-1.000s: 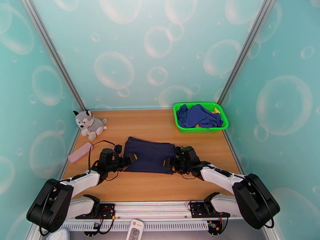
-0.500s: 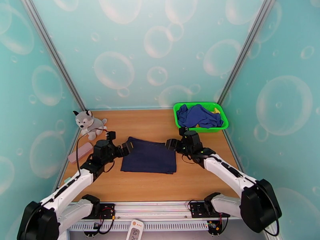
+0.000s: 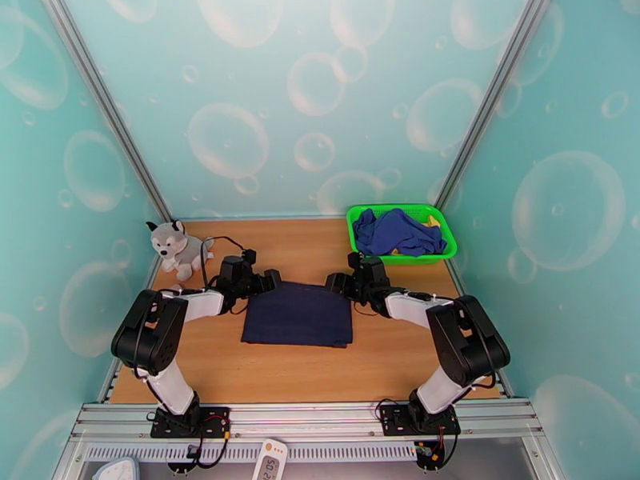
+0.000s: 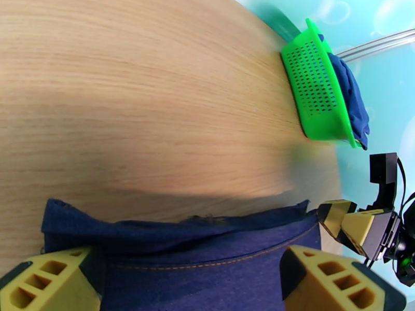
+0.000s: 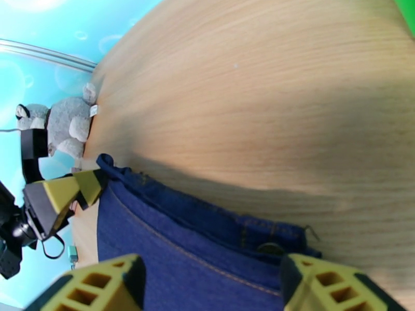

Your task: Fold and stack the trousers

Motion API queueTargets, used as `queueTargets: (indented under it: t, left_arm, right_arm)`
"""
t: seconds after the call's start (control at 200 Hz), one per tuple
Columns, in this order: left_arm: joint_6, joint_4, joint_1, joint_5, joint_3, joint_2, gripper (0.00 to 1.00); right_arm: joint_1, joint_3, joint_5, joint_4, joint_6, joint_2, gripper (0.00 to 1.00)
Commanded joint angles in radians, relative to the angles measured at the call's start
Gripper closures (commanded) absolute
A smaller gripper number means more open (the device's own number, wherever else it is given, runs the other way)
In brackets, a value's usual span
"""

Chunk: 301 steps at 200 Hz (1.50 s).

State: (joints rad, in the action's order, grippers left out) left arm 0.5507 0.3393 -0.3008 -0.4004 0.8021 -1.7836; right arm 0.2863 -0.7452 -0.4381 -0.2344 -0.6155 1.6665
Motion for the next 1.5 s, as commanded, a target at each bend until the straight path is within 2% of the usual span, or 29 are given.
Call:
queueTargets:
  t: [0.0,0.155,0.21,0.26,0.355,0.4,0.425,0.5,0.58,0.68,0.825,0.97,1.09,1.21,1.5]
  left_arm:
    - [0.013,0.094,0.014,0.070,-0.046,-0.031,0.07]
    - [-0.022,0.114,0.016,0.063,-0.065,0.030,0.07]
    - [-0.045,0.103,0.006,0.097,-0.088,0.115,0.01]
    - [-0.102,0.058,-0.020,0.174,-0.107,0.226,0.01]
    - [-0.285,-0.078,-0.124,0.422,-0.125,0.425,0.01]
    - [-0.312,-0.138,-0.138,0.465,-0.132,0.479,0.01]
    - [-0.306,-0.177,-0.118,0.440,-0.133,0.492,0.01]
    - [-0.289,-0.316,-0.018,0.230,-0.120,0.488,0.01]
    - [-0.285,-0.475,0.048,0.089,-0.097,0.457,0.01]
    - [-0.298,-0.639,0.063,0.085,-0.062,0.393,0.01]
    - [-0.318,-0.642,0.075,-0.019,-0.059,0.284,0.01]
    - [-0.322,-0.641,0.075,0.000,-0.029,0.204,0.01]
    - [-0.341,-0.656,0.069,-0.055,-0.009,0.141,0.01]
    - [-0.342,-0.624,0.029,-0.127,-0.010,0.116,0.01]
    - [-0.280,-0.589,-0.101,-0.160,0.054,0.064,0.05]
  right_arm:
    - [-0.013,0.039,0.005,-0.035,0.010,0.029,0.29]
    - [-0.002,0.052,0.051,0.020,0.072,-0.020,0.31]
    - [0.024,0.050,0.114,0.074,0.109,-0.080,0.31]
    - [0.060,0.046,0.192,0.123,0.149,-0.151,0.30]
    - [0.155,0.039,0.344,0.209,0.205,-0.297,0.22]
    - [0.193,0.049,0.376,0.218,0.206,-0.361,0.17]
    - [0.208,0.059,0.378,0.212,0.199,-0.400,0.13]
    - [0.233,0.090,0.350,0.190,0.164,-0.475,0.03]
    - [0.237,0.096,0.295,0.231,0.123,-0.488,0.01]
    - [0.240,0.109,0.228,0.287,0.063,-0.440,0.02]
    - [0.244,0.149,0.151,0.283,0.014,-0.354,0.05]
    - [0.237,0.176,0.203,0.311,-0.006,-0.343,0.05]
    - [0.219,0.188,0.214,0.335,-0.007,-0.325,0.05]
    - [0.214,0.203,0.217,0.325,-0.006,-0.309,0.05]
    - [0.214,0.217,0.203,0.305,-0.018,-0.293,0.05]
